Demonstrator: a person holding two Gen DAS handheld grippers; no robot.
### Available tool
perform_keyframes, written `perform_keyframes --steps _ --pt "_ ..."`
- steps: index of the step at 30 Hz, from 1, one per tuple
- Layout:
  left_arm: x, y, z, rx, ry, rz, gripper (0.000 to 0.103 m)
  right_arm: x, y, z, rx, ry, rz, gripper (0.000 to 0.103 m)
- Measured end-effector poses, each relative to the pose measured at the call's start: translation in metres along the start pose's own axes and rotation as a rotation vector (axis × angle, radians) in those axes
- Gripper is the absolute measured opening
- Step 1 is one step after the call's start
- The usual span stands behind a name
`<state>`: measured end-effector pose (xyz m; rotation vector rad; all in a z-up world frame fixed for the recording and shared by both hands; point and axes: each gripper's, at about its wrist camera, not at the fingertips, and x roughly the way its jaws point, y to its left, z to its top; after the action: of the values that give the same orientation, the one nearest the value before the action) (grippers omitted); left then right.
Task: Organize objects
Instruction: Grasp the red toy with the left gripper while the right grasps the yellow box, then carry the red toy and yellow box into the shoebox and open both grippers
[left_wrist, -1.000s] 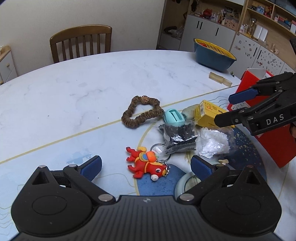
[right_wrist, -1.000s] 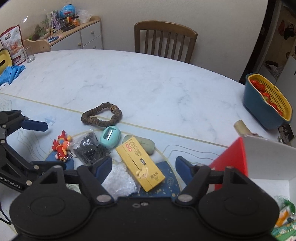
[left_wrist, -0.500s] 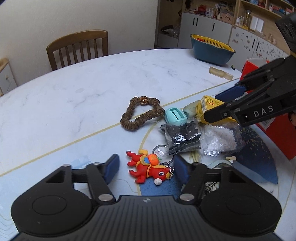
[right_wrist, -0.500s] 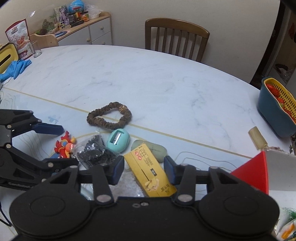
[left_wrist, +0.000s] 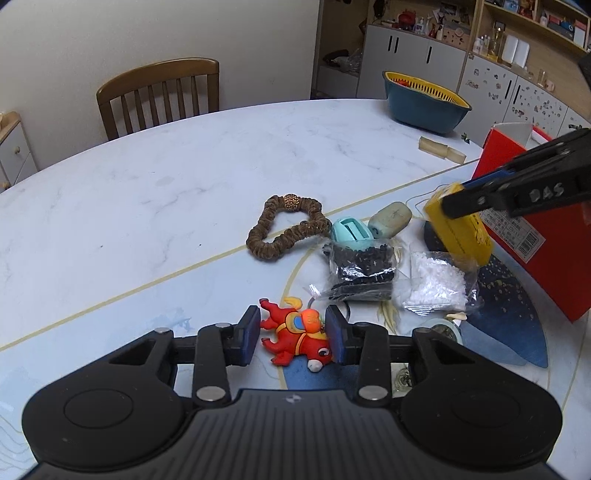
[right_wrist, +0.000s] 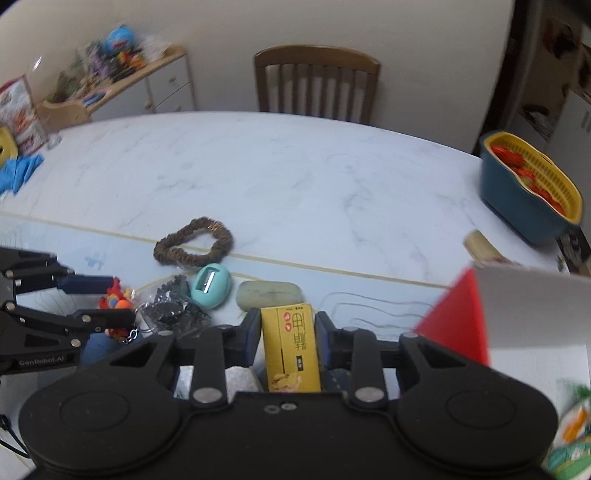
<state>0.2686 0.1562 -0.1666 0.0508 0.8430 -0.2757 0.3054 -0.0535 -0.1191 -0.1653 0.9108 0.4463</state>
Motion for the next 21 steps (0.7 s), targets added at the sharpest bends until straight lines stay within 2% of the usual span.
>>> perform_keyframes --steps 11,21 --pt "-0.034 -0.004 -0.006 -0.058 -0.014 0.007 0.036 -0.062 -0.022 -0.022 0.191 -0.096 0.043 0.028" --pt "-0.075 -0.027 0.003 -0.076 -0.027 -0.008 0.036 -0.125 -0.031 -0.032 0.229 -0.134 0.068 0.028"
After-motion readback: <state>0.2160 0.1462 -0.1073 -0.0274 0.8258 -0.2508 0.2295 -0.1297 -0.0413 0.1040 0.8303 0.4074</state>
